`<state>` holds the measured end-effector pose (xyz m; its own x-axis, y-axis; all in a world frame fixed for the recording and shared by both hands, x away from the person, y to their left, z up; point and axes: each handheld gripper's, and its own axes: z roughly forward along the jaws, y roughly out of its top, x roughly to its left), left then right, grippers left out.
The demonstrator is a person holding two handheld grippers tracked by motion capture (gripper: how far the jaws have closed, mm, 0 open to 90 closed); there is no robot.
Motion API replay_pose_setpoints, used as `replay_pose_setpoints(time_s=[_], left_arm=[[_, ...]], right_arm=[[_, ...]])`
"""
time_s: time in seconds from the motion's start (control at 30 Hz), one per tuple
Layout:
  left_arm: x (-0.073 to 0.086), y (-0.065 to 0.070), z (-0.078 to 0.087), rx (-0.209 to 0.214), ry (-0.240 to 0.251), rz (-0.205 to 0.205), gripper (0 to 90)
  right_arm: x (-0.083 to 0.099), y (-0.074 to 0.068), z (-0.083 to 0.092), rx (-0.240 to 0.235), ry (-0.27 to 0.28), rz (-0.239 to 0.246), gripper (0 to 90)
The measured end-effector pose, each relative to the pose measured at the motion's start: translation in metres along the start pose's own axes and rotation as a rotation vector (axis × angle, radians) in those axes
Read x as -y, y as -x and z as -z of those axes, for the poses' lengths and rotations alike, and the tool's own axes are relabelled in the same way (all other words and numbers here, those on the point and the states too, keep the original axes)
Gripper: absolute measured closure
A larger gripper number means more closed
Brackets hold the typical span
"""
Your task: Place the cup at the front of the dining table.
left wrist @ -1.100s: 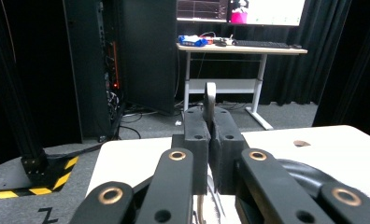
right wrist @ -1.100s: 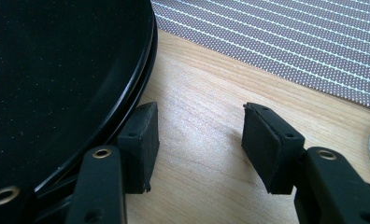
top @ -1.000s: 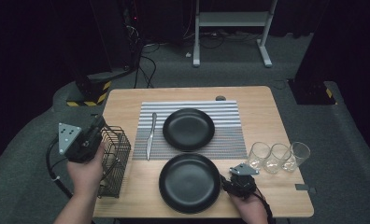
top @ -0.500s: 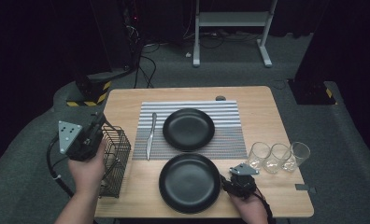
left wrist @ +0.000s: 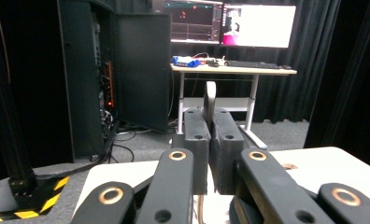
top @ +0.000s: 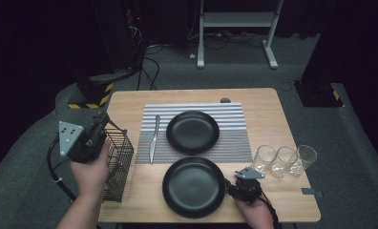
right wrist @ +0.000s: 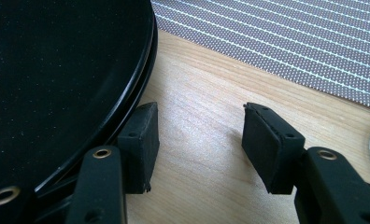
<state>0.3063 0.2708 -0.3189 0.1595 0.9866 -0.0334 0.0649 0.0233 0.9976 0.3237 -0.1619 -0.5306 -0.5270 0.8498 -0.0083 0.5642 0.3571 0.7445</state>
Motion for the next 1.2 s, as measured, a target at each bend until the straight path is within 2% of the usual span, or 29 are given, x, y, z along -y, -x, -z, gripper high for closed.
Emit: replay_pose_setpoints(time_s=[0.53,1.2], left_arm=[[0.005,0.028,-0.014,0.066,-0.02,0.01,86.5],[0.008,0.055,-0.024,0.122,-0.022,0.028,86.5]], right_arm=[[0.0,0.0,0.0,-0.003,0.001,-0.001,45.8],[0.0,0.001,0.0,-0.004,0.004,0.002,46.1]])
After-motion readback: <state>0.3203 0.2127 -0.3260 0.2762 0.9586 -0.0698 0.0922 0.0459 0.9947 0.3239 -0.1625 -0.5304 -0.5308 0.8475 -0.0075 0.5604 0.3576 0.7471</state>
